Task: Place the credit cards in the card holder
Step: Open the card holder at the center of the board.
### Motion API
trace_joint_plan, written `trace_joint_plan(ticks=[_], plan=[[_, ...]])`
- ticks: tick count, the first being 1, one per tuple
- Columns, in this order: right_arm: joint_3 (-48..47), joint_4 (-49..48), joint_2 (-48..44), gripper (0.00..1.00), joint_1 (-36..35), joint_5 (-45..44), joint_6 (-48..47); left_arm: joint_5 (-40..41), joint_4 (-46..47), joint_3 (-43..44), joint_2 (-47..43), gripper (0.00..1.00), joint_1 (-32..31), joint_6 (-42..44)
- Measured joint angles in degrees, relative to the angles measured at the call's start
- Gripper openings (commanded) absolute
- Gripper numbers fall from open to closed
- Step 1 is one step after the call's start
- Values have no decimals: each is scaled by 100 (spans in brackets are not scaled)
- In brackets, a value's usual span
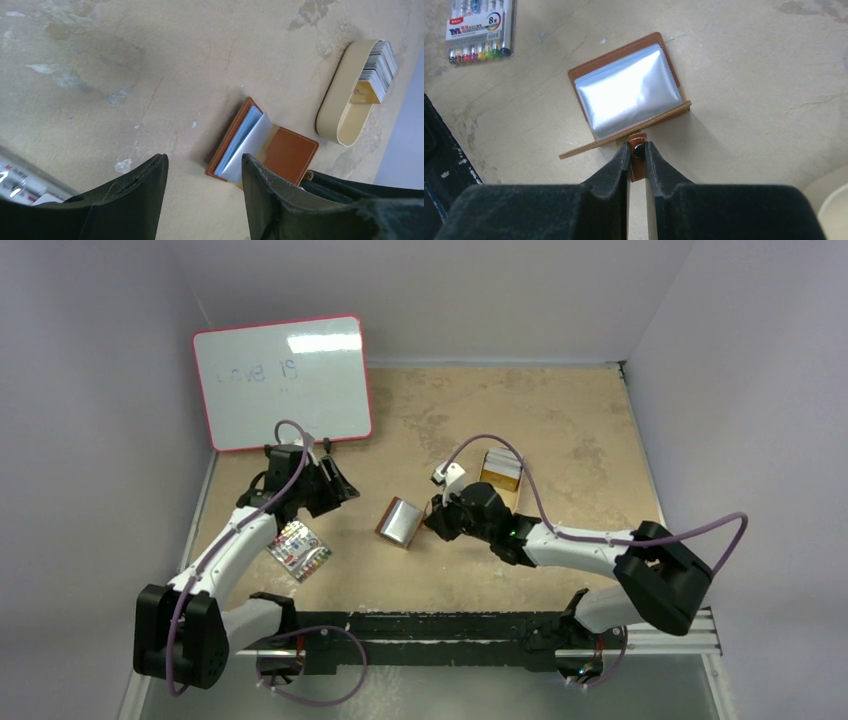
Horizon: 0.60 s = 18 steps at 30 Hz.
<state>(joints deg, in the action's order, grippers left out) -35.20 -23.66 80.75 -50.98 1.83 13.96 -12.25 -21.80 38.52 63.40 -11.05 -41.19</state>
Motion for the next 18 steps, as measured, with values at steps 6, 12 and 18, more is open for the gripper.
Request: trace_joint_plan(ticks=[6, 12, 18], plan=[[404, -289, -505, 15, 0, -358, 326, -619, 802, -273, 404, 56, -107, -212], [662, -367, -708, 15, 0, -538, 610, -1080, 1399, -531, 603, 59, -345, -463], [748, -363, -813, 16, 0, -562, 739, -1172, 1779, -533, 778, 61, -527, -605]])
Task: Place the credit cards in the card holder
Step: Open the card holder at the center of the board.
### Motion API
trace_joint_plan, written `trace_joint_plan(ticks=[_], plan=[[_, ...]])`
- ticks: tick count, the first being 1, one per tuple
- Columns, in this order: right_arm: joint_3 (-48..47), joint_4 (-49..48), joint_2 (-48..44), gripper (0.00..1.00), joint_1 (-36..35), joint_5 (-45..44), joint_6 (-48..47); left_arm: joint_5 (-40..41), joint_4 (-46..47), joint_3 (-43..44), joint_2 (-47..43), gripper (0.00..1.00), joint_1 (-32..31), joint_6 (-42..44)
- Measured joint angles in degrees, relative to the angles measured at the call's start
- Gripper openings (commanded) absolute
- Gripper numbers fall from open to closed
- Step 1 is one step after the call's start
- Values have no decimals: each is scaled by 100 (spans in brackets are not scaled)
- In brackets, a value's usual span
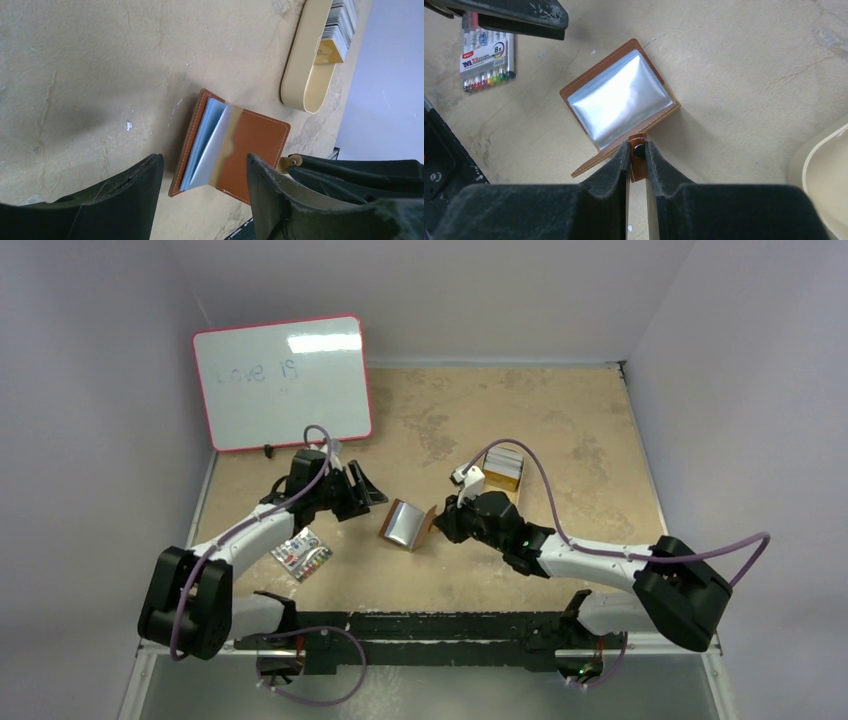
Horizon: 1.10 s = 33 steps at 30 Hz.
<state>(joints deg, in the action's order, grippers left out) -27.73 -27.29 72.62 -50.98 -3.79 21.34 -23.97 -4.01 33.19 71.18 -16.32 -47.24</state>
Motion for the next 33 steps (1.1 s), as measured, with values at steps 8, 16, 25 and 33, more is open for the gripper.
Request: trace_joint_plan(ticks=[8, 16, 25, 33], plan=[[61, -2, -7, 16, 0, -26, 114, 31, 356, -33, 352, 62, -317, -168], [87, 66, -76, 16, 0, -83, 164, -7, 741, -52, 918, 59, -376, -297], [92, 103, -223, 16, 0, -122, 179, 4, 1084, -190, 1069, 55, -490, -345], [173, 138, -225, 16, 0, -144, 238, 59, 1202, -319, 1233, 56, -662, -446]])
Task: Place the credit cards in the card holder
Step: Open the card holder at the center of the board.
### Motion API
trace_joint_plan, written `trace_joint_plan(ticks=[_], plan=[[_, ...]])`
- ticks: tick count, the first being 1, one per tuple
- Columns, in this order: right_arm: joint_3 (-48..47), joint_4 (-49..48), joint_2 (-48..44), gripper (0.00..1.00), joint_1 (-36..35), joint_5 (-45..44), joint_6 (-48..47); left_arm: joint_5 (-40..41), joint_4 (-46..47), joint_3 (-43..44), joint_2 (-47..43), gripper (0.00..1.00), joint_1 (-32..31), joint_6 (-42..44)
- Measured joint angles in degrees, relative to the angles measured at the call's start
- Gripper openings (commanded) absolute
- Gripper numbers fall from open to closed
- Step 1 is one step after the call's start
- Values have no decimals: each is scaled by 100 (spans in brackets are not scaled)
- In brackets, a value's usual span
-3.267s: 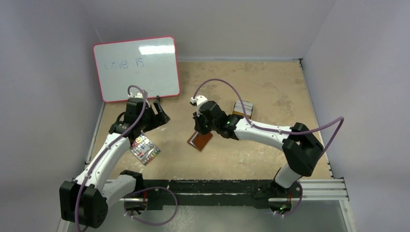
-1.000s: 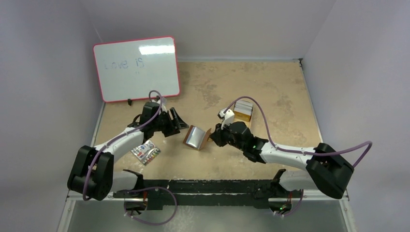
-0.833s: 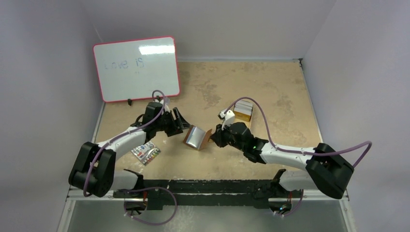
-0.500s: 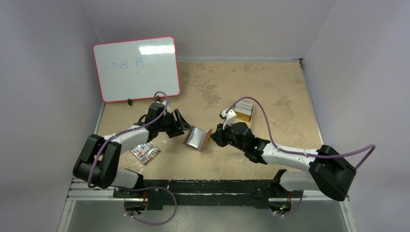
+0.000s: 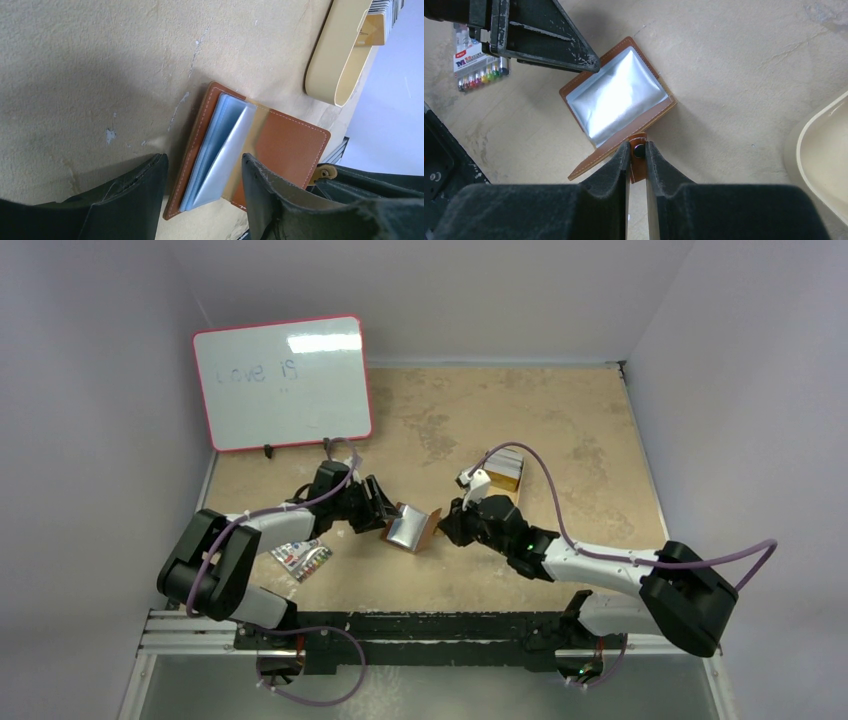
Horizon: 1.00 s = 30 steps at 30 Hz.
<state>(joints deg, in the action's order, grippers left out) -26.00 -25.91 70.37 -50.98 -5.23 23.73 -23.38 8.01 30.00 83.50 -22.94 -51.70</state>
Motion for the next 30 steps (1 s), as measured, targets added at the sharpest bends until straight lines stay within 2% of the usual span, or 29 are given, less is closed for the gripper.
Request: trace_joint_plan(ticks=[6, 16, 20, 25, 27, 30], plan=[[120, 44, -74, 16, 2, -33, 94, 94, -13, 0, -2, 55, -26, 22], [129, 146, -114, 16, 35, -127, 142, -59, 337, -168, -22, 42, -85, -144], [131, 168, -114, 17, 42, -127, 177, -118, 466, -175, -31, 28, -122, -192], [144, 195, -114, 19, 44, -125, 186, -199, 546, -175, -37, 5, -160, -247], [144, 227, -114, 25, 44, -122, 214, -208, 533, -175, -81, 0, -164, -262], [103, 433, -114, 38, 44, -114, 350, -192, 367, -175, -308, 0, -164, -243]])
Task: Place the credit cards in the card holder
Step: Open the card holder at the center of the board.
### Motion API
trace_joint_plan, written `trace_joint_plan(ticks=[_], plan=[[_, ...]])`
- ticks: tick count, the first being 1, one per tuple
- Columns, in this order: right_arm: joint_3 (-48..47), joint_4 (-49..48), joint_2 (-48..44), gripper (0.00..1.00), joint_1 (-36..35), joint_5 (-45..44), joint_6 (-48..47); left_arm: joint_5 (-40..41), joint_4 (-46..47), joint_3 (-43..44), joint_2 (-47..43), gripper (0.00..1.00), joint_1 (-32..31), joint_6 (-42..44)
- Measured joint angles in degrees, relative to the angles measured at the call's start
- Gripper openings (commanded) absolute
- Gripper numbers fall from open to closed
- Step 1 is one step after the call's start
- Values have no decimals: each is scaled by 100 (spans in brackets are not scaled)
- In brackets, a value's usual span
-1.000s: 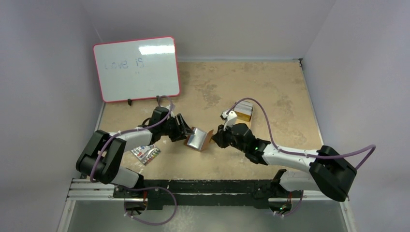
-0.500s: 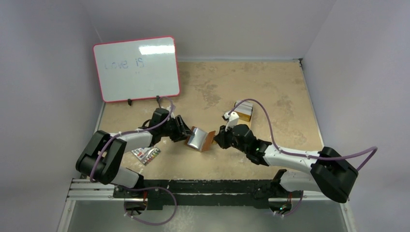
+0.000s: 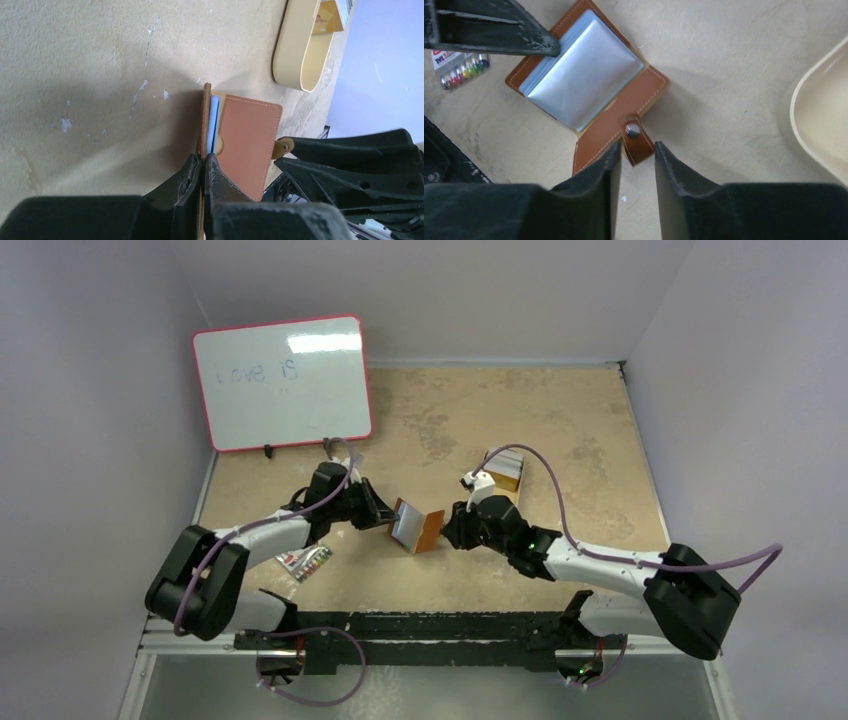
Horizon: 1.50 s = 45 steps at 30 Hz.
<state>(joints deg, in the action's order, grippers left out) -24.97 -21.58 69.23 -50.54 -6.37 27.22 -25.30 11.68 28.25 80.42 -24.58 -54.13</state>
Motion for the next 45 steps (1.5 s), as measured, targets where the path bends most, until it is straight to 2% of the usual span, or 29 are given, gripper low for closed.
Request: trace_joint_plan(ticks=[5, 10, 17, 26, 33, 45], plan=[[-656, 1060, 9, 52, 0, 50, 538, 297, -785, 85, -820, 0, -22, 282], [-1639, 1639, 15, 57, 0, 203, 793, 723, -1445, 306, -1419, 0, -24, 645], [-2057, 1475, 190, 57, -2, 649, 1296, 925, -1631, 234, -1530, 0, -24, 737], [-2186, 1108, 1565, 61, -2, 1193, 1930, 1025, -1646, 142, -1561, 0, -24, 719], [-2433, 1045, 2146, 64, -2, 1231, 2328, 1078, -1604, 31, -1596, 0, -24, 719], [-3373, 1419, 2949, 62, -2, 1139, 2848, 1080, -1587, 22, -1628, 0, -26, 708]])
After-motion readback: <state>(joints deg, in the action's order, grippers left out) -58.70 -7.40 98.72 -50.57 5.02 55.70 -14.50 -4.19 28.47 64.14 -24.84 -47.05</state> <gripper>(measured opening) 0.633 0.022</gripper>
